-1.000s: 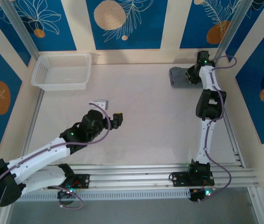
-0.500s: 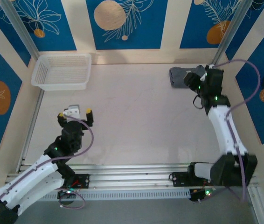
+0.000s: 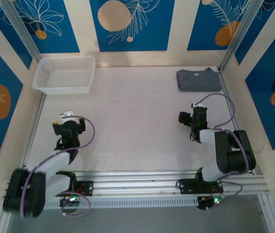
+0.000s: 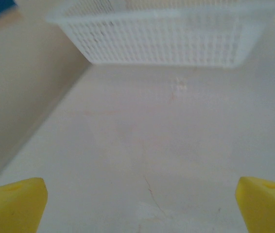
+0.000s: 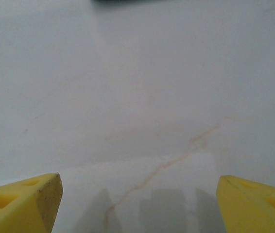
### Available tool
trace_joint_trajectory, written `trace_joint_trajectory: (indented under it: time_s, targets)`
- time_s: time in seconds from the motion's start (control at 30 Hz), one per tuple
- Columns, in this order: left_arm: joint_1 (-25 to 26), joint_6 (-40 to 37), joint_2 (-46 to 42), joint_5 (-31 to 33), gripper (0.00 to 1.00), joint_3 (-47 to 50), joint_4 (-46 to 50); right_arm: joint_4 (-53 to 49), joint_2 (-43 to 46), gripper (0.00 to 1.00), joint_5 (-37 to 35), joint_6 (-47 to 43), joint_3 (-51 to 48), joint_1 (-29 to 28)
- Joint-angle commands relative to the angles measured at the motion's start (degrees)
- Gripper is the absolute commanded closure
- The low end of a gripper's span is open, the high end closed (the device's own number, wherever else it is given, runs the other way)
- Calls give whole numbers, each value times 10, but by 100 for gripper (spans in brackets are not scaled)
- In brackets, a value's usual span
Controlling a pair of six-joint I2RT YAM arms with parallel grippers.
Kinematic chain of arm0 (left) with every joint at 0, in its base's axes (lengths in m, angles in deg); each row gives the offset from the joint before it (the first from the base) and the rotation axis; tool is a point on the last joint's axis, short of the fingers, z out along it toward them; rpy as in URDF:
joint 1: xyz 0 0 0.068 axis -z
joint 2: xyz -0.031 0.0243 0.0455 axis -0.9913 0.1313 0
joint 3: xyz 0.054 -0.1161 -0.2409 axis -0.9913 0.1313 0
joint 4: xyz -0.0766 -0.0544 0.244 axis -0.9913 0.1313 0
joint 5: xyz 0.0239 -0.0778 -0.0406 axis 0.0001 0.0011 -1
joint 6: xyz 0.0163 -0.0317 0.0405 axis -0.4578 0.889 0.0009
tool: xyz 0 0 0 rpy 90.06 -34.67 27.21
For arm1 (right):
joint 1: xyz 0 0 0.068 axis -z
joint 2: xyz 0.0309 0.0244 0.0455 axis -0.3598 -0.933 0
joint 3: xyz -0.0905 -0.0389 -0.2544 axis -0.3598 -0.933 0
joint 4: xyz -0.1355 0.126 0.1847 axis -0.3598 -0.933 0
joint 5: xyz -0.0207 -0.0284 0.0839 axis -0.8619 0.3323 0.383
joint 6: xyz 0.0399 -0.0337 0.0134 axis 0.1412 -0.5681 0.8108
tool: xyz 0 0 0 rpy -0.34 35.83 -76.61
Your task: Fold the inside-out t-shirt
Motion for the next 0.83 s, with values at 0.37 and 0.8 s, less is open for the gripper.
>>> trace_joint_trajectory:
  time_s: [0.37, 0.8]
  targets:
    - [-43, -51, 234, -239, 1, -88, -167, 189, -12, 1, 53, -47, -28, 10]
    - [-46, -67, 235, -290, 1, -102, -143, 182, -8, 1, 44, -47, -26, 7]
